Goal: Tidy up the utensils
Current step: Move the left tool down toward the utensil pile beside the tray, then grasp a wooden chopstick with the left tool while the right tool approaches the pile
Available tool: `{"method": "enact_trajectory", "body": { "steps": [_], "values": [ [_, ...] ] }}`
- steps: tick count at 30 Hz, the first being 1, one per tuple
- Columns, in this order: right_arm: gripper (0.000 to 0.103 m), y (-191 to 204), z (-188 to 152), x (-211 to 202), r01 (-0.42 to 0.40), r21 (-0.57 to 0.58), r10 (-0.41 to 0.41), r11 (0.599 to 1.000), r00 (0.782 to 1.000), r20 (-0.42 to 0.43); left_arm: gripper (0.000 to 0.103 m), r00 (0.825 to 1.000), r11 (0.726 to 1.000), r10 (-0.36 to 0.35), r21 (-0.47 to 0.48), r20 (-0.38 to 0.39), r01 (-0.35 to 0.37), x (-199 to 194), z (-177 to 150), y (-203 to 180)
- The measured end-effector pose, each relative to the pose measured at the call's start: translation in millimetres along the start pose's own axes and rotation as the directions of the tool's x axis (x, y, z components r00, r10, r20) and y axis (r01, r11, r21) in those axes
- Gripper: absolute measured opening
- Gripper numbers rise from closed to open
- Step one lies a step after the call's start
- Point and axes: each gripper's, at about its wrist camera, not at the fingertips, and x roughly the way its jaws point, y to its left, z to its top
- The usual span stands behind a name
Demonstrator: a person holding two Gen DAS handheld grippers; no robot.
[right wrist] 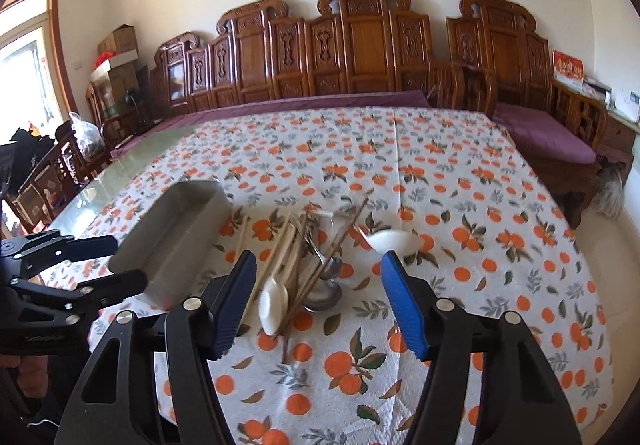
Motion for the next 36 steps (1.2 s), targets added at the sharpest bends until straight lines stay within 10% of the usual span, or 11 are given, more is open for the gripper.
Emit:
{"method": "enact_trajectory", "body": {
  "steps": [16,36],
  "values": [
    [0.065,-18.8,-22.7,23.9,-0.018,0.056,0.02,0.998,0.999,-0.041,0.03,0.95,0.996,0.082,0.004,-0.301,-0.084,127.7,26.3,10.2],
    [0.065,-14.9,-20.7,21.1,-0.046,0.068,0.049,0.997,0.998,-0.033,0.018,0.891,0.992,0.105,0.106,-0.441,-0.065,144.0,22.5,-6.8]
  ]
}}
